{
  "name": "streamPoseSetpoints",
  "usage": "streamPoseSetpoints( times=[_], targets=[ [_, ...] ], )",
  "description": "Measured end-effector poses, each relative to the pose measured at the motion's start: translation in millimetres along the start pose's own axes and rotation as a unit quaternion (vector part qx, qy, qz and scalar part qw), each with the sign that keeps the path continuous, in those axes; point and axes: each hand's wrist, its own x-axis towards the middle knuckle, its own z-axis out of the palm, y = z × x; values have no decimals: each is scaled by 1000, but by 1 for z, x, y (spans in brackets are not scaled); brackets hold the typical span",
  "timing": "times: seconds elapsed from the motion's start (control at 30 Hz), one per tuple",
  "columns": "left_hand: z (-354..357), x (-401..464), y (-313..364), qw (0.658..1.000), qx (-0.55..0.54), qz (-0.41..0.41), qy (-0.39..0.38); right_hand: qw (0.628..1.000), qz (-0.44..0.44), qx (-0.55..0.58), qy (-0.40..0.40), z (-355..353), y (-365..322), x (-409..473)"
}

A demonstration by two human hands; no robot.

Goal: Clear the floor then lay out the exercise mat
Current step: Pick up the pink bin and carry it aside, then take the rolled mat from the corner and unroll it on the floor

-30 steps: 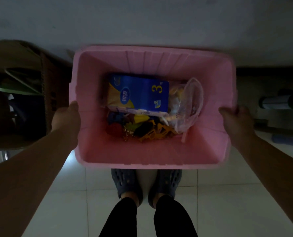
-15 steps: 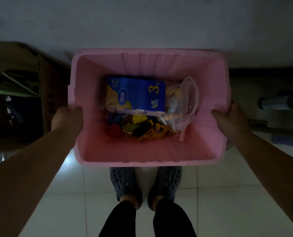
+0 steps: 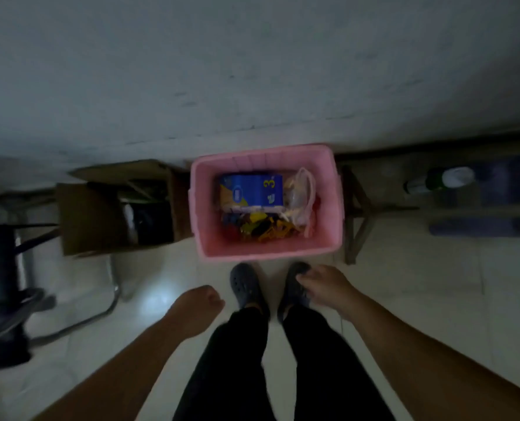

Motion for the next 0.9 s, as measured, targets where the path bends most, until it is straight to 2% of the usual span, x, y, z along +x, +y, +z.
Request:
streamPoseSetpoints(
  times=[0.07,0.13,0.23,0.3,0.4,0.5,0.6,0.73,0.8,0.9],
  targets=[
    [6,-58,0,999,-26,-20,-17,1000,-25,-9,-5,6,-1,-60],
    [4,-102,-3,1000,-7,7,-21,998,-55,6,-20,7,0,-112],
    [-3,-149,-6,998,46,43,-24,998,-55,-8,-13,3,10,-176],
    [-13,-171,-6,997,28,72,-23,999,-46,-4,2,3,26,-213],
    [-41,-177,-4,995,-9,92,-21,997,-24,61,50,2,44,-254],
    [-73,-164,-4,994,-13,106,-37,980,0,158,118,3,60,-284],
    [-105,-151,-1,995,-12,93,-31,965,22,205,163,12,81,-307],
    [-123,-143,16,996,58,67,-23,926,70,301,218,32,120,-331],
    [-117,-150,31,996,74,43,-22,896,88,361,242,47,146,-344],
    [-89,-167,61,985,161,62,-18,846,111,444,272,81,196,-364]
  ],
)
